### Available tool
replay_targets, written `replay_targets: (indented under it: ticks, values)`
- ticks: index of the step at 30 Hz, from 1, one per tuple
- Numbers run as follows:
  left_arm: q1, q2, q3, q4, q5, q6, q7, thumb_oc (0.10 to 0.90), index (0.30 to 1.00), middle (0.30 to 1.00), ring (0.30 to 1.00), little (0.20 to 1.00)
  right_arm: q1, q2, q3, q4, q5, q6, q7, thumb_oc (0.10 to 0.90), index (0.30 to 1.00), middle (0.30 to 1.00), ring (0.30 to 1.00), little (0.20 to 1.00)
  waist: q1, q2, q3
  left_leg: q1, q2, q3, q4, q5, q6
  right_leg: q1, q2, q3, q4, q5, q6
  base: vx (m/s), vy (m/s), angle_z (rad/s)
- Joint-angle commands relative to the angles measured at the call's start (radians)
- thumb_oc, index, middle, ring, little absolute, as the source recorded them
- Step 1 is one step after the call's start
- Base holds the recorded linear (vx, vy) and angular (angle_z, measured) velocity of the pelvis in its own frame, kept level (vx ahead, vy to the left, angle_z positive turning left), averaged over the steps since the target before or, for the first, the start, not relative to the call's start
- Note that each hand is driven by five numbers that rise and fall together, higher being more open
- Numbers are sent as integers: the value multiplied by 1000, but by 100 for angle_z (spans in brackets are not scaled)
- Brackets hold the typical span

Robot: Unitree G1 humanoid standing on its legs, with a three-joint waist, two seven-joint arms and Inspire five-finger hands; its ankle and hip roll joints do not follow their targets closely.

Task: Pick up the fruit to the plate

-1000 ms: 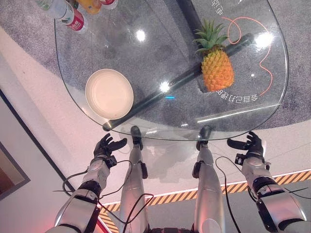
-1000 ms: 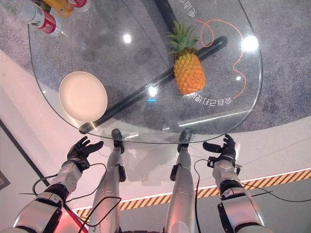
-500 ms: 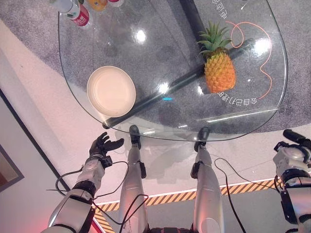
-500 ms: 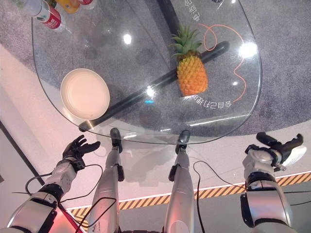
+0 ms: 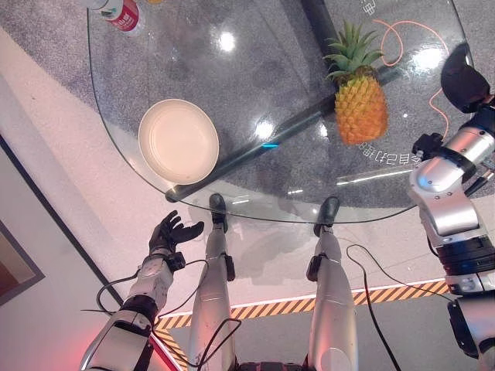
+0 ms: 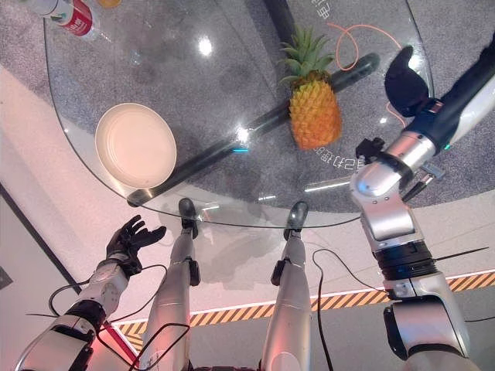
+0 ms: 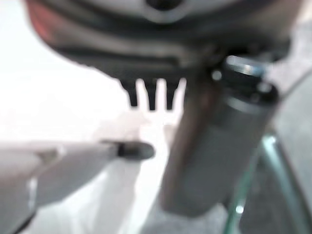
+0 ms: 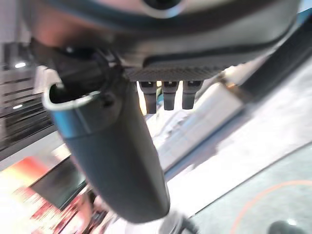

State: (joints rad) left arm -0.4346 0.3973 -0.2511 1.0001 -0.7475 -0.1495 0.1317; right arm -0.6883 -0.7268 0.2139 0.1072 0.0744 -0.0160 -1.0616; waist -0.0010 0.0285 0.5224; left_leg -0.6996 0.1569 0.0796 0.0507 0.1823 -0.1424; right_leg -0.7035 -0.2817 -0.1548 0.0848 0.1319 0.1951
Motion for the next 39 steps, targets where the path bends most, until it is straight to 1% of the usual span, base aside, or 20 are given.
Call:
replay_targets:
  ticks: [1, 3, 5, 10, 18, 26, 34, 39]
  values:
    - [64, -3, 44, 52, 33, -35, 5, 800, 900, 900, 900, 900, -4, -81, -27, -113, -110, -12, 55, 800, 900, 900, 900, 900, -4, -4, -2, -12, -11, -20, 54, -37, 10, -51, 3, -40, 87, 30, 15, 0, 0, 0]
    - [64, -6, 41, 60, 31, -41, 0, 800, 900, 900, 900, 900, -10, -83, -6, -133, -106, 2, 109, 800, 900, 900, 900, 900, -2, -3, -2, -11, -9, -17, 51, -33, 10, -51, 2, -42, 88, 30, 14, 0, 0, 0]
    - [64, -9, 40, 63, 34, -44, -4, 800, 900, 900, 900, 900, -10, -82, 18, -141, -110, 17, 141, 800, 900, 900, 900, 900, -1, -2, -2, -8, -10, -15, 49, -32, 10, -48, 2, -44, 87, 29, 13, 0, 0, 0]
    - [64, -12, 36, 76, 35, -52, -14, 800, 900, 900, 900, 900, 2, -71, 55, -140, -73, -9, 191, 800, 900, 900, 900, 900, 0, -1, -2, -2, -9, -7, 44, -26, 9, -42, 0, -52, 84, 30, 11, 0, 0, 0]
    - [54, -19, 28, 83, 29, -48, -8, 800, 900, 900, 900, 900, 38, -44, 92, -156, -33, -27, 251, 800, 900, 900, 900, 900, -5, 4, -2, 1, -11, 1, 43, -25, 7, -46, -3, -51, 89, 28, 12, 0, 0, 0]
    - [50, -23, 18, 90, 20, -49, -11, 800, 900, 900, 900, 900, 86, -17, 126, -146, 22, -43, 265, 800, 900, 900, 900, 900, -11, 6, -2, 3, -11, 9, 40, -21, 5, -52, -2, -46, 91, 30, 12, 0, 0, 0]
    - [35, -17, 6, 102, 8, -43, -12, 800, 900, 900, 900, 900, 116, 30, 150, -75, 144, -60, 283, 800, 900, 900, 900, 900, -14, 4, -2, 5, -5, 13, 30, -14, 3, -55, 0, -45, 90, 32, 9, 0, 0, 0]
    - [25, -19, -4, 106, 6, -37, -8, 800, 900, 900, 900, 900, 123, 54, 167, -35, 162, -73, 281, 800, 900, 900, 900, 900, -13, 6, -2, 4, -6, 13, 29, -12, 2, -58, -2, -46, 90, 35, 9, 0, 0, 0]
